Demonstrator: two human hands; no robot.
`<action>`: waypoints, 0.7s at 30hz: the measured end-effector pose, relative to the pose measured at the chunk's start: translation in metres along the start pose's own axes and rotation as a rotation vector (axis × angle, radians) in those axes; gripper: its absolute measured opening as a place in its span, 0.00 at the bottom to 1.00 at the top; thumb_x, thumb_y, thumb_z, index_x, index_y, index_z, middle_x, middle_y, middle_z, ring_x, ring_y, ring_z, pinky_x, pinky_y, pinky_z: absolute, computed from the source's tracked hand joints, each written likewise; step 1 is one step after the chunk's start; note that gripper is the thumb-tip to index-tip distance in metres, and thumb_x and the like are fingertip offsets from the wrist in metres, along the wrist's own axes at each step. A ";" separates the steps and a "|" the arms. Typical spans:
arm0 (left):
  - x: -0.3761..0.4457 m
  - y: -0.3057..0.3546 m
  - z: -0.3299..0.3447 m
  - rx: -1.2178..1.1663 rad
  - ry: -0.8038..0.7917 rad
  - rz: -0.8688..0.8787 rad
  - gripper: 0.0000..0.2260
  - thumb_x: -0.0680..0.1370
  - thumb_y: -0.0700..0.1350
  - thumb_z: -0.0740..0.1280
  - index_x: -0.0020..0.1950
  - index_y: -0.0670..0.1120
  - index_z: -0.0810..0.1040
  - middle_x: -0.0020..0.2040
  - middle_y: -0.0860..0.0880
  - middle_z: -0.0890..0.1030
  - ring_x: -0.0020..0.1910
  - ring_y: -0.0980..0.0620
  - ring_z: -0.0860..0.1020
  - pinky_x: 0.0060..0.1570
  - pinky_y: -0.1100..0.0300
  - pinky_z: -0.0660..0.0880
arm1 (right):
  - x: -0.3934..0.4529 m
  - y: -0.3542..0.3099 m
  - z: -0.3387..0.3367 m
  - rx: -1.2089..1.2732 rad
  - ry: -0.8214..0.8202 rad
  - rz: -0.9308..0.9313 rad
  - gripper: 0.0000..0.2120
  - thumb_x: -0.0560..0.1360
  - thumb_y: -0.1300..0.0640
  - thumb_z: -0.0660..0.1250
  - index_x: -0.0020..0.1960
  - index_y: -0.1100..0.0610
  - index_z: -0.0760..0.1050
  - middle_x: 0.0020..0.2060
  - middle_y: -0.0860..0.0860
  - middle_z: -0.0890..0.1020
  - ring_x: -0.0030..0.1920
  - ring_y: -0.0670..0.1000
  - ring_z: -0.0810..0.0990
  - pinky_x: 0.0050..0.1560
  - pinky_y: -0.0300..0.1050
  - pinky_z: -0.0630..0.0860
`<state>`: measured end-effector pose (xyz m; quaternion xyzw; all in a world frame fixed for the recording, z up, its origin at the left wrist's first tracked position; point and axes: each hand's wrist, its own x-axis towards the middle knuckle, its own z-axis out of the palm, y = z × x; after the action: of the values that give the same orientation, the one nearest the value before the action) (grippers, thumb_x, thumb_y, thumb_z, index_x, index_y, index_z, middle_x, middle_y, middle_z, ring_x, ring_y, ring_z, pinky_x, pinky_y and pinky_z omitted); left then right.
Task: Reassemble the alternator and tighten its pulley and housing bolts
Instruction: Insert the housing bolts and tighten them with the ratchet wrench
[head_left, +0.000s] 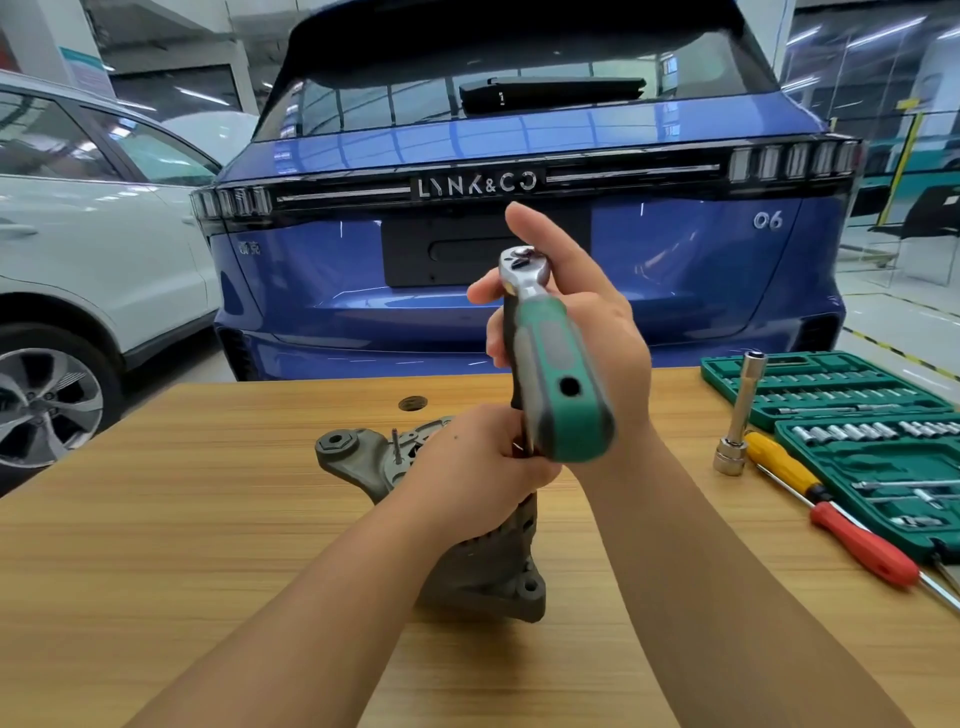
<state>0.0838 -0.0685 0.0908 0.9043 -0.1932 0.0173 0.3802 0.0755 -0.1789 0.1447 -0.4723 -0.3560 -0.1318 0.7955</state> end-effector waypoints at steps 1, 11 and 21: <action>-0.001 -0.001 0.000 0.007 0.006 -0.008 0.05 0.79 0.50 0.72 0.44 0.57 0.80 0.37 0.58 0.83 0.38 0.59 0.82 0.43 0.53 0.82 | 0.000 -0.003 0.000 0.042 -0.020 0.049 0.20 0.80 0.65 0.52 0.65 0.52 0.76 0.42 0.59 0.80 0.35 0.50 0.78 0.37 0.40 0.76; -0.004 0.007 -0.003 0.051 -0.022 0.039 0.05 0.81 0.49 0.69 0.45 0.56 0.81 0.41 0.54 0.84 0.40 0.56 0.81 0.43 0.57 0.79 | 0.002 -0.001 0.010 -0.345 0.352 0.043 0.10 0.75 0.51 0.73 0.48 0.57 0.78 0.30 0.46 0.72 0.30 0.44 0.67 0.31 0.39 0.67; -0.001 0.004 -0.001 0.001 0.010 0.007 0.05 0.81 0.49 0.70 0.47 0.58 0.80 0.39 0.55 0.84 0.35 0.55 0.82 0.41 0.55 0.82 | 0.005 0.006 -0.002 -0.264 0.126 -0.058 0.18 0.79 0.66 0.67 0.60 0.45 0.75 0.39 0.52 0.78 0.35 0.49 0.75 0.37 0.43 0.77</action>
<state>0.0820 -0.0702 0.0937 0.9037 -0.1944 0.0231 0.3807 0.0831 -0.1771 0.1433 -0.5531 -0.2984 -0.2300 0.7431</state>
